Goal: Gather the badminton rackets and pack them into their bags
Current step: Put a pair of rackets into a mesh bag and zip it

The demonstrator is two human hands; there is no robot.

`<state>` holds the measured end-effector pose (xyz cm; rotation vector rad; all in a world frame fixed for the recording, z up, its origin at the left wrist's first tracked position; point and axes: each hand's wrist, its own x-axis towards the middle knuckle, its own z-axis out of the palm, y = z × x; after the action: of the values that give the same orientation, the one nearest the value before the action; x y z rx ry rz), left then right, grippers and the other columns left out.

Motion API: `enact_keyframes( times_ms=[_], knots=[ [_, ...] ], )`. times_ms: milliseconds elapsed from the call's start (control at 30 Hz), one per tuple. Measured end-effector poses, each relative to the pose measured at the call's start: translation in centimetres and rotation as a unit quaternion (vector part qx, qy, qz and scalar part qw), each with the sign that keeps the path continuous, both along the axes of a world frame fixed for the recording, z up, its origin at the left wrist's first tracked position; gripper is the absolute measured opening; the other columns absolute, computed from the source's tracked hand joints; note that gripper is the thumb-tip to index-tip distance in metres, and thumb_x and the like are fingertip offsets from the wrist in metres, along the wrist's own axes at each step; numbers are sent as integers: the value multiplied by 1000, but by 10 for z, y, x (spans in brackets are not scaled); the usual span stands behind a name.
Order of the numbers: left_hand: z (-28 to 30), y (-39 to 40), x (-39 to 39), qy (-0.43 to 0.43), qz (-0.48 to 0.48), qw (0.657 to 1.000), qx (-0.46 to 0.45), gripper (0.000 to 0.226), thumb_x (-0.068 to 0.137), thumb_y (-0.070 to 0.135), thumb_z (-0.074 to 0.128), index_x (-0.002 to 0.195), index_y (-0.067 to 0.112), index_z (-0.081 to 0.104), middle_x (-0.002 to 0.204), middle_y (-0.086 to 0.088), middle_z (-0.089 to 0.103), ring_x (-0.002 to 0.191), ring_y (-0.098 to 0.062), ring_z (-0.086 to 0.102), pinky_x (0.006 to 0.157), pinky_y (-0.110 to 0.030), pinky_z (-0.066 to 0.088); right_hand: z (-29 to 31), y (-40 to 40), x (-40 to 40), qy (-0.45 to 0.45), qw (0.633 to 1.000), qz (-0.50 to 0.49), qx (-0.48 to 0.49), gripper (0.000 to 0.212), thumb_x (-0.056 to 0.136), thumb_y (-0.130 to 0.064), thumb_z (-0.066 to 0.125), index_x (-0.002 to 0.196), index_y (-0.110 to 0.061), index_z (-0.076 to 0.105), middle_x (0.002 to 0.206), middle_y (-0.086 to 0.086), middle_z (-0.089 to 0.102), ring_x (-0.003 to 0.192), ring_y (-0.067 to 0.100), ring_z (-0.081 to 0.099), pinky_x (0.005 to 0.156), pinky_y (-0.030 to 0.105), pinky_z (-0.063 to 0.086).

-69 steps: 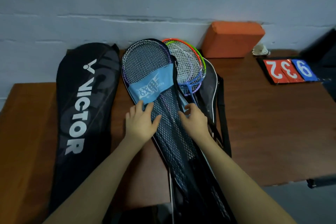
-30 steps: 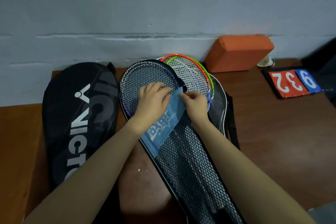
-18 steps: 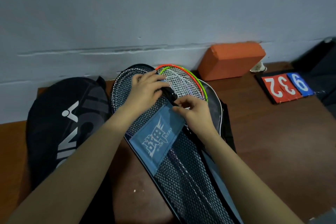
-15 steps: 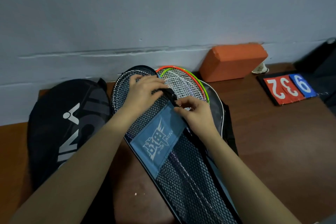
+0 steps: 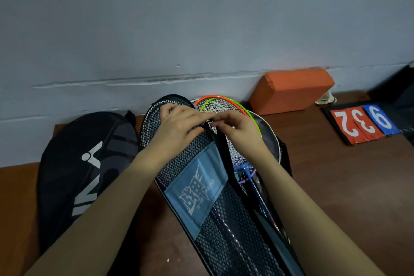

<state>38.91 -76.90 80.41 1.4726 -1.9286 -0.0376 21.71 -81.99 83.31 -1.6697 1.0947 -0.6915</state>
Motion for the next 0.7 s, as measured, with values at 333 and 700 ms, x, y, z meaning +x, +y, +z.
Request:
enact_keyframes(
  times_ms=[333, 700],
  knots=[
    [-10, -9, -4, 63, 12, 998, -16, 27, 81, 37, 56, 92, 19, 72, 104, 5, 69, 95, -4, 54, 88, -26, 22, -5, -13, -6, 53, 997, 63, 10, 19, 83, -3, 66, 98, -13, 71, 89, -3, 70, 80, 2, 61, 74, 11, 47],
    [-15, -10, -4, 69, 20, 997, 33, 28, 81, 36, 58, 99, 19, 71, 105, 4, 69, 102, -10, 59, 99, -31, 23, -12, -11, -17, 204, 934, 102, -273, 10, 83, -15, 59, 82, -14, 69, 78, 0, 70, 74, 21, 63, 73, 37, 47]
  ],
)
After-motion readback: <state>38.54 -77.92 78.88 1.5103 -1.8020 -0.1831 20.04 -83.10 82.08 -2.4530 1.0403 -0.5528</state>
